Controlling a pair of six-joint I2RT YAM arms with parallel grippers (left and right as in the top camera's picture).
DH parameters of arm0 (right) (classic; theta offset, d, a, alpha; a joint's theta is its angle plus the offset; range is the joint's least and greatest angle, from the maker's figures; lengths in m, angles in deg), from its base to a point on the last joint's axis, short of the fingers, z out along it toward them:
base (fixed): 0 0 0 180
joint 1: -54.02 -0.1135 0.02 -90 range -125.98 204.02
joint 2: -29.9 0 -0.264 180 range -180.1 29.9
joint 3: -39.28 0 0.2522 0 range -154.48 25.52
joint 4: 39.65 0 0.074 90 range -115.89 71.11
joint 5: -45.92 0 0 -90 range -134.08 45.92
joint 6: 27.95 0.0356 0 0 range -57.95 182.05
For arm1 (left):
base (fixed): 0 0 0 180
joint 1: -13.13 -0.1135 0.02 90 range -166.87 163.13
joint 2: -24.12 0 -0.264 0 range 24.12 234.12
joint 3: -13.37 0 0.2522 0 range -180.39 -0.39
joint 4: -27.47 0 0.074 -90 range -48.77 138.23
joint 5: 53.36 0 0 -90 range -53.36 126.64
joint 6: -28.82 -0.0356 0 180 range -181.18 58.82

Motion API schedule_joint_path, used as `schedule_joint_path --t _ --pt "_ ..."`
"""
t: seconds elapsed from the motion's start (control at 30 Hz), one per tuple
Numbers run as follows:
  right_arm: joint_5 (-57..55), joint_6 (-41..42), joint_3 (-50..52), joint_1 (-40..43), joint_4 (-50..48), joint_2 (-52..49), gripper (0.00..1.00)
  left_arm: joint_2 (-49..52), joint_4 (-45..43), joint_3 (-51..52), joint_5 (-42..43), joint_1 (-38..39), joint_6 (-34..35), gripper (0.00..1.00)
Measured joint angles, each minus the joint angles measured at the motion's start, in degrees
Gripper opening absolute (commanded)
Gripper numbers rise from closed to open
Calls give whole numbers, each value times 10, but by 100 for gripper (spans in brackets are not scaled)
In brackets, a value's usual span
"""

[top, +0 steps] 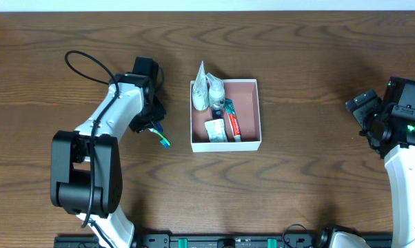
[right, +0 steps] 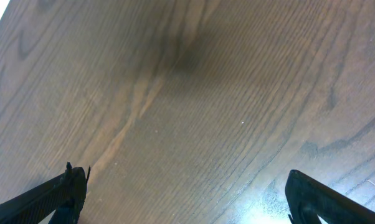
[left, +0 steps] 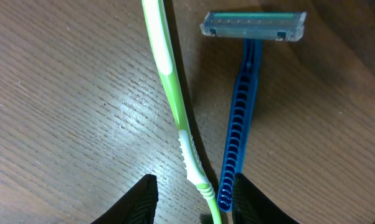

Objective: Pack container
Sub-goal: 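Lower the left gripper onto the green toothbrush and grasp it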

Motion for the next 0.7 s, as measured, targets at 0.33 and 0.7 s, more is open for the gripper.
schedule_joint_path --t 0.33,0.7 --pt "0 0 0 0 0 0 99 0 -16 28 8 0 14 40" --pt "0 0 0 0 0 0 99 0 -27 33 8 0 24 40"
